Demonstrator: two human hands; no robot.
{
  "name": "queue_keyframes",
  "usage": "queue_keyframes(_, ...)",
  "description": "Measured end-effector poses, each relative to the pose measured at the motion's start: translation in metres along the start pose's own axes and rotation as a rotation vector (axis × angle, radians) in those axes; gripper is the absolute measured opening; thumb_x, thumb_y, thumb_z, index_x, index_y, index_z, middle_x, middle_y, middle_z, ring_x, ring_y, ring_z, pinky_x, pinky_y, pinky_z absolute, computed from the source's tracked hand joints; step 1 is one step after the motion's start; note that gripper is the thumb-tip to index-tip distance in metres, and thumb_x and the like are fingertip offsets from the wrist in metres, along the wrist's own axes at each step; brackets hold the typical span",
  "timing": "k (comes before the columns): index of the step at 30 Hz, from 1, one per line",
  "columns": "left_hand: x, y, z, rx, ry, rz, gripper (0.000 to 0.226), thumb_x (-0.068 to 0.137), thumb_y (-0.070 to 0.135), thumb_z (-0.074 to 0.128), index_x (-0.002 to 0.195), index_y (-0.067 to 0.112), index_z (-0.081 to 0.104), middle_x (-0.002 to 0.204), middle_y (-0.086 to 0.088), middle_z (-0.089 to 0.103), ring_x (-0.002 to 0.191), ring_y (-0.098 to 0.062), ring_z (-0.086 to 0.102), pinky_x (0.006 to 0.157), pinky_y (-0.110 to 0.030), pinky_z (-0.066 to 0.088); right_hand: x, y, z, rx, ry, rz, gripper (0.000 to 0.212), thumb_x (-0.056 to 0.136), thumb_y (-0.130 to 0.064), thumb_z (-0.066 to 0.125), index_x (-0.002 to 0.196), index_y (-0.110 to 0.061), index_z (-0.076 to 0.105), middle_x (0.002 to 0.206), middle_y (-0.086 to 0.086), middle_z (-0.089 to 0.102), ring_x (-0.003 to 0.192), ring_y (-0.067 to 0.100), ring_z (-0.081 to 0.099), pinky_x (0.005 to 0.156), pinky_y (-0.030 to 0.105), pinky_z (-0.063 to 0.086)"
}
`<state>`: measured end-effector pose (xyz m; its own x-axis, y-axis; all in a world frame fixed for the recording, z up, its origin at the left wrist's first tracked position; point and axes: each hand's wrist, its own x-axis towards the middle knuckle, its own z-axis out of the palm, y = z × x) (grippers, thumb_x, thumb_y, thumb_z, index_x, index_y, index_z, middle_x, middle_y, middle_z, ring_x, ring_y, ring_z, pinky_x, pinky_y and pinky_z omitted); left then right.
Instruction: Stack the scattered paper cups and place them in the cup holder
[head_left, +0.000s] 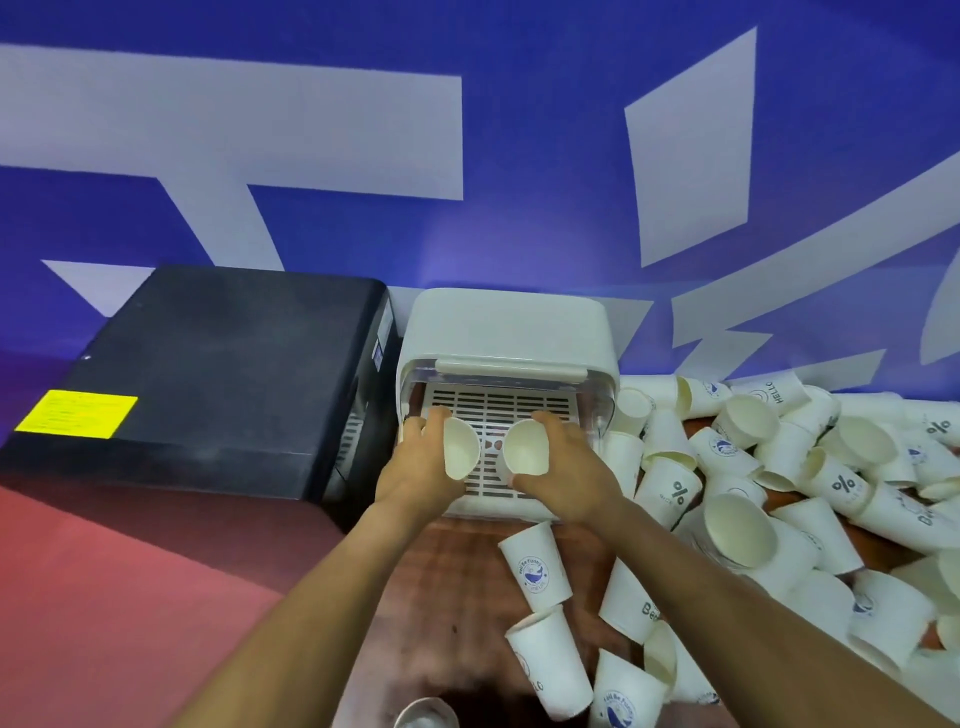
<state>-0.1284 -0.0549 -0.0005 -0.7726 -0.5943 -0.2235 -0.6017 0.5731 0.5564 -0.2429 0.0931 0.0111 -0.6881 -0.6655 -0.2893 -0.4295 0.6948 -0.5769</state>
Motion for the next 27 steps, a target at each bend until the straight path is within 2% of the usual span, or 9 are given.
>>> queue_keyframes(3, 0.009, -0.004, 0.004, 0.114, -0.047, -0.006, 0.082, 0.069, 0.021, 0.078, 0.133, 0.022, 0.028, 0.129, -0.007, 0.038, 0.109, -0.032, 0.053, 0.083, -0.044, 0.051, 0.009, -0.002, 0.007, -0.019, -0.012, 0.006, 0.083, 0.077, -0.039, 0.072, 0.144, -0.03, 0.024, 0.144, 0.003, 0.034, 0.124, 0.026, 0.046, 0.099, 0.038, 0.043)
queue_keyframes(6, 0.017, -0.011, 0.008, 0.141, -0.122, -0.008, 0.089, 0.063, 0.027, 0.085, 0.13, 0.02, 0.029, 0.128, -0.006, 0.04, 0.113, -0.032, 0.052, 0.088, -0.046, 0.051, 0.017, -0.003, 0.017, -0.033, -0.032, 0.022, 0.085, 0.076, -0.041, 0.073, 0.145, -0.032, 0.023, 0.143, 0.002, 0.035, 0.124, 0.025, 0.046, 0.099, 0.038, 0.043)
queue_keyframes(11, 0.025, -0.016, 0.015, 0.226, -0.146, -0.023, 0.094, 0.064, 0.038, 0.085, 0.134, 0.017, 0.025, 0.132, -0.006, 0.043, 0.118, -0.032, 0.049, 0.088, -0.045, 0.046, 0.023, -0.001, 0.032, -0.051, -0.071, 0.037, 0.085, 0.077, -0.04, 0.073, 0.146, -0.03, 0.023, 0.142, 0.003, 0.035, 0.124, 0.025, 0.045, 0.099, 0.038, 0.043)
queue_keyframes(17, 0.037, -0.017, 0.017, 0.333, -0.225, -0.042, 0.094, 0.063, 0.049, 0.082, 0.131, 0.019, 0.026, 0.132, -0.005, 0.045, 0.119, -0.03, 0.049, 0.091, -0.044, 0.043, 0.031, 0.002, 0.042, -0.091, -0.106, 0.052, 0.087, 0.079, -0.043, 0.071, 0.148, -0.029, 0.02, 0.144, 0.002, 0.035, 0.127, 0.024, 0.044, 0.099, 0.038, 0.041)
queue_keyframes(23, 0.04, -0.022, 0.016, 0.374, -0.227, -0.06, 0.095, 0.061, 0.06, 0.079, 0.128, 0.015, 0.029, 0.132, -0.004, 0.045, 0.122, -0.027, 0.045, 0.095, -0.043, 0.042, 0.034, 0.0, 0.048, -0.17, -0.093, 0.048, 0.088, 0.077, -0.05, 0.069, 0.148, -0.031, 0.02, 0.144, 0.0, 0.038, 0.126, 0.024, 0.045, 0.096, 0.039, 0.043)
queue_keyframes(27, 0.037, -0.02, 0.015, 0.36, -0.217, -0.063, 0.087, 0.068, 0.055, 0.076, 0.13, 0.013, 0.031, 0.133, -0.005, 0.043, 0.123, -0.026, 0.044, 0.095, -0.041, 0.042, 0.032, 0.0, 0.048, -0.195, -0.078, 0.066, 0.088, 0.077, -0.053, 0.069, 0.147, -0.031, 0.021, 0.144, 0.0, 0.04, 0.127, 0.023, 0.045, 0.096, 0.039, 0.042)
